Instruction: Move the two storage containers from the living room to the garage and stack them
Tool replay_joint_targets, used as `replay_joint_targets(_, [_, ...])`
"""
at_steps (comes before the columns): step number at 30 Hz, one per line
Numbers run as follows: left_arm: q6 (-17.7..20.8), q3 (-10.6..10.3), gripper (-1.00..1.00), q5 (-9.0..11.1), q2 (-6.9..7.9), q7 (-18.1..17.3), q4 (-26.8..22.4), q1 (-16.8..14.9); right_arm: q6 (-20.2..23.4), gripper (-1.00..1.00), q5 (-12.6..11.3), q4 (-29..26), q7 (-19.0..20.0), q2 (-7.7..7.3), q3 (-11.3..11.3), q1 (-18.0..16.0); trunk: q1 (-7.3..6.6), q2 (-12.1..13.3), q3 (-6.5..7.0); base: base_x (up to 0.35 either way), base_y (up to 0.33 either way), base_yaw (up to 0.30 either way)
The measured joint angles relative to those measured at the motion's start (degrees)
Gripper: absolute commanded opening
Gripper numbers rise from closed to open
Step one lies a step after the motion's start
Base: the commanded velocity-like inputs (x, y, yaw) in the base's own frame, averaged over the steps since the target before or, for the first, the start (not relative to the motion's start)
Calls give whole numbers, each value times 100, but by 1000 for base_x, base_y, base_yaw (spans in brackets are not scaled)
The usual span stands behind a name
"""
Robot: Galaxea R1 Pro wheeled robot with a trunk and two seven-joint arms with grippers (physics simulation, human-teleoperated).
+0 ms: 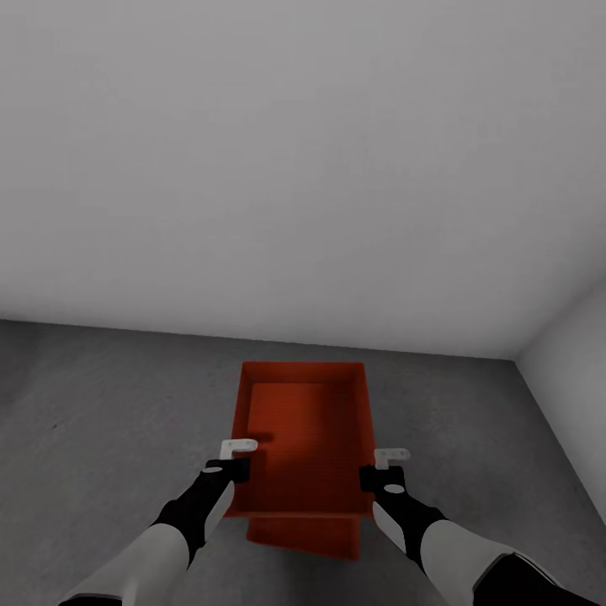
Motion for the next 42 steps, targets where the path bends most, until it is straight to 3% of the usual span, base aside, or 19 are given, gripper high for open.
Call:
replay_joint_targets(29, [10, 5, -100, -11, 0, -4, -14, 0, -1, -100, 2, -5, 0, 0, -6, 0, 0, 0, 0, 0, 0, 0])
replay_joint_targets(30, [32, -3, -100, -36, 2, 1, -54, -6, -27, -100, -73, -17, -44, 9, 37, 5, 0, 0, 0, 0, 0, 0])
replay_joint_targets(39, [0, -54, -100, 45, 24, -3, 4, -2, -25, -100, 19, 25, -55, 31, -17, 12, 0, 0, -1, 0, 0, 0])
replay_joint_targets(42, [-8, -39, -100, 26, 22, -20, 81, -7, -26, -100, -122, 76, -34, 31, 91, 16, 0, 0, -1, 0, 0, 0])
